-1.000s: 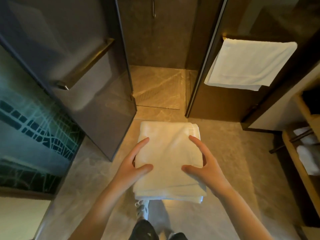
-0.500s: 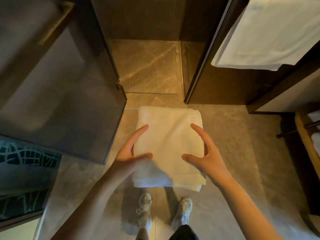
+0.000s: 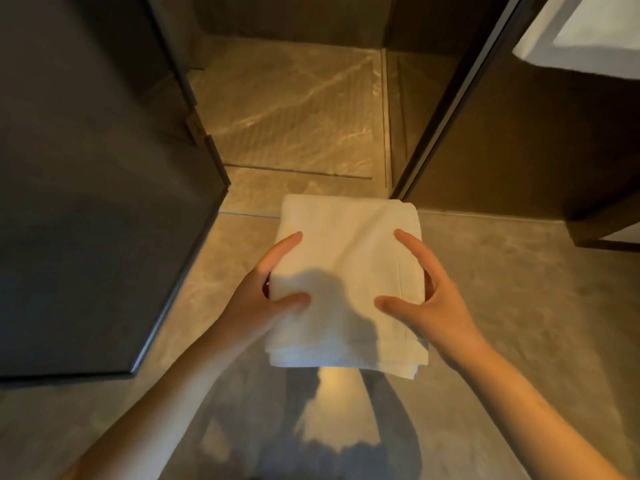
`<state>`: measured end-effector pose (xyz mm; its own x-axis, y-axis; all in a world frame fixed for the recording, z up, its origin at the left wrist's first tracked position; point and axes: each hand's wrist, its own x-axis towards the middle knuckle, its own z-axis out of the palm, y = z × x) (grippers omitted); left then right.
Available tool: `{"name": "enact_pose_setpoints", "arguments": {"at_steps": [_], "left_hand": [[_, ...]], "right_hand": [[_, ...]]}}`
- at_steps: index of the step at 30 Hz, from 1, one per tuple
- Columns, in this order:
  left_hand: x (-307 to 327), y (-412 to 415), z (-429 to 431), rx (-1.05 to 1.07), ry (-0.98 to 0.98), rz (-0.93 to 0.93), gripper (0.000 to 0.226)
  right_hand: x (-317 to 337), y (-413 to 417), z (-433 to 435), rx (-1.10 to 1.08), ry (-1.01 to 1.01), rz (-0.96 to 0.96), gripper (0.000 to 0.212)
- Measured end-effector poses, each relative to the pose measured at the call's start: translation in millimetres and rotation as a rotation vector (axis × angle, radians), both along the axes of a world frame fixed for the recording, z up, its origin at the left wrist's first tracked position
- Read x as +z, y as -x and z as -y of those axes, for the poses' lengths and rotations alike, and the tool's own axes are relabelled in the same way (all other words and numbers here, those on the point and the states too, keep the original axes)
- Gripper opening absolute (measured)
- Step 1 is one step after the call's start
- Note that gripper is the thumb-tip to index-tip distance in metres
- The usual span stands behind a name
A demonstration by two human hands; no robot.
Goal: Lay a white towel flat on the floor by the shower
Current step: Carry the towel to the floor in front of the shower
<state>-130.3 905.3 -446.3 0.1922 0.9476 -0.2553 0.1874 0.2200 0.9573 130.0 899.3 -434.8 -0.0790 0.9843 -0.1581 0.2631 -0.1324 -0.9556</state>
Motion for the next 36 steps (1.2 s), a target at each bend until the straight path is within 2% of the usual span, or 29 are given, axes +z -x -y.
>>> {"name": "enact_pose_setpoints", "arguments": {"at_steps": [8,11,15,19,27,33,34,36], "left_hand": [[-255,-5,-42,-0.012,-0.017,0.073,0.079],[-332,-6,-43,-0.032,-0.017,0.082,0.080],[-404,-12,-36,-0.055,-0.001,0.084,0.081],[-442,-22,-26,-0.087,0.072,0.098,0.080],[-472,-17,-15,-0.178,0.188,0.089,0.083],[-486,-14,-18,-0.184,0.161,0.002,0.085],[-488,-14,-17,-0.187,0.153,-0.050,0.085],[-492,-15,-14,-0.201,0.092,-0.324,0.085]], "right_hand": [[-252,-8,-39,-0.003,-0.050,-0.026,0.083],[-330,-9,-38,-0.004,-0.040,-0.028,0.083],[-399,-16,-28,-0.028,-0.003,-0.051,0.082],[-439,-25,-19,-0.045,0.081,-0.049,0.083],[-482,-25,-10,-0.011,0.175,0.012,0.087],[-502,-27,-12,0.027,0.171,0.075,0.091],[-504,-28,-13,0.047,0.170,0.100,0.092],[-507,-30,-13,0.109,0.175,0.211,0.092]]}}
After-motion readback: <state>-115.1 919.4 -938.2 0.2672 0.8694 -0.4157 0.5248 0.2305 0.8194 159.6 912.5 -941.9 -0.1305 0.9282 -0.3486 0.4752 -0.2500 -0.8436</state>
